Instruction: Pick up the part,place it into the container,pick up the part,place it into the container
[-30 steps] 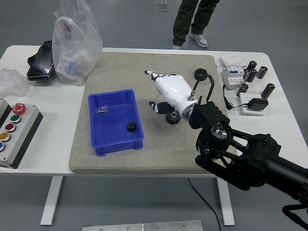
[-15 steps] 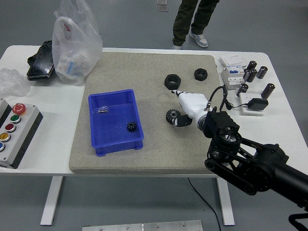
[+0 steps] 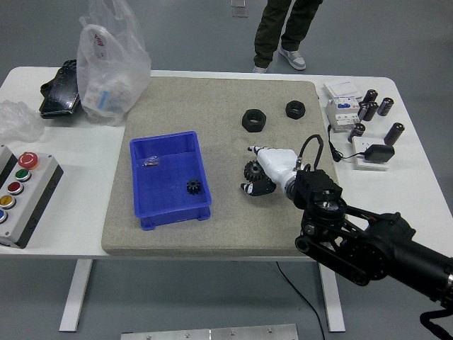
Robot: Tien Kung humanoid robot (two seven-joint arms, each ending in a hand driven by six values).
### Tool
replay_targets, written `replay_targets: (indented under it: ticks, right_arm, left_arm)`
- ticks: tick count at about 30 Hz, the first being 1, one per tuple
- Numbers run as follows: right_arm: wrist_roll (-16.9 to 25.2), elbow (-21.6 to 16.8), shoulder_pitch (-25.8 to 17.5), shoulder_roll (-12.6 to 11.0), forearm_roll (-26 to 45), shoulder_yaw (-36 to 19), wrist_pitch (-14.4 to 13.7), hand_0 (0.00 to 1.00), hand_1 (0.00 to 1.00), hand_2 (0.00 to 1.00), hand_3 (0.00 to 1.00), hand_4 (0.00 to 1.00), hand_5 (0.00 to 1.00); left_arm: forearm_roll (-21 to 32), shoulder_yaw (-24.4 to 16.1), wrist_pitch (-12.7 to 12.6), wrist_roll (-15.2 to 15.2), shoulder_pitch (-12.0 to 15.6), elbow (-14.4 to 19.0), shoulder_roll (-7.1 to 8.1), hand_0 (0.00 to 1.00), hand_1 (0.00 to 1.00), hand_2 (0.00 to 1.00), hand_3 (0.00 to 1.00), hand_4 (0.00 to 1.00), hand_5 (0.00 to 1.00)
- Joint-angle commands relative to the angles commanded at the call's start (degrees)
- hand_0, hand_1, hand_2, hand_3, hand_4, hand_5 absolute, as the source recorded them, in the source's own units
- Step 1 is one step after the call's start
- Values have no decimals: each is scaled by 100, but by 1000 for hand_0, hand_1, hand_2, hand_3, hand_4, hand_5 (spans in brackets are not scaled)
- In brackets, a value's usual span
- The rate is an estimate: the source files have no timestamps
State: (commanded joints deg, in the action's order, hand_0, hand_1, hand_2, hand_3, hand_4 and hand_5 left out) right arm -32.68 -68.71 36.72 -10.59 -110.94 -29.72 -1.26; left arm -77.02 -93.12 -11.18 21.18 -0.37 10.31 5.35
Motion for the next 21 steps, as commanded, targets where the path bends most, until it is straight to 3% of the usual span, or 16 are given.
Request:
replay_targets:
  ticks: [1,6,7,12,13,18,19,21]
  right_arm:
    - [8,28,4,12,24,14,17,332,669,749,737,553,339]
    - [48,112,5,31,28,41,-30,332,669,749,737,553,339]
    - [59,122,4,31,6,38,-56,288,558,511,559,208,234]
    - [87,159,-2,33,-76,35,-121,288,558,511,559,208,234]
    - [91,164,-3,32,-90,35,-132,267,485,362,441,158,102]
    - [120,188,-4,22,-188,25,-209,267,485,362,441,158,102]
    - [130,192,-4,19,-214,16,-229,272,479,303,412,101,102]
    - [144,196,-3,12,-252,0,-259,272,479,303,412,101,102]
  left_arm:
    - [-2,-2,2,-3,-2,0,-3,847,781,788,870,851,499]
    - [5,-2,14,-22,-1,0,-8,847,781,788,870,851,499]
    - [10,1,16,-25,1,0,-8,848,780,788,869,851,499]
    - [31,15,24,-43,2,0,-10,848,780,788,869,851,499]
    - [34,17,25,-48,2,0,-11,848,779,786,869,850,501]
    - [49,29,29,-65,4,0,-12,848,779,786,869,850,501]
    - [51,30,28,-68,5,0,-11,848,779,787,869,845,498]
    - [55,32,28,-70,6,0,-11,848,779,787,869,845,498]
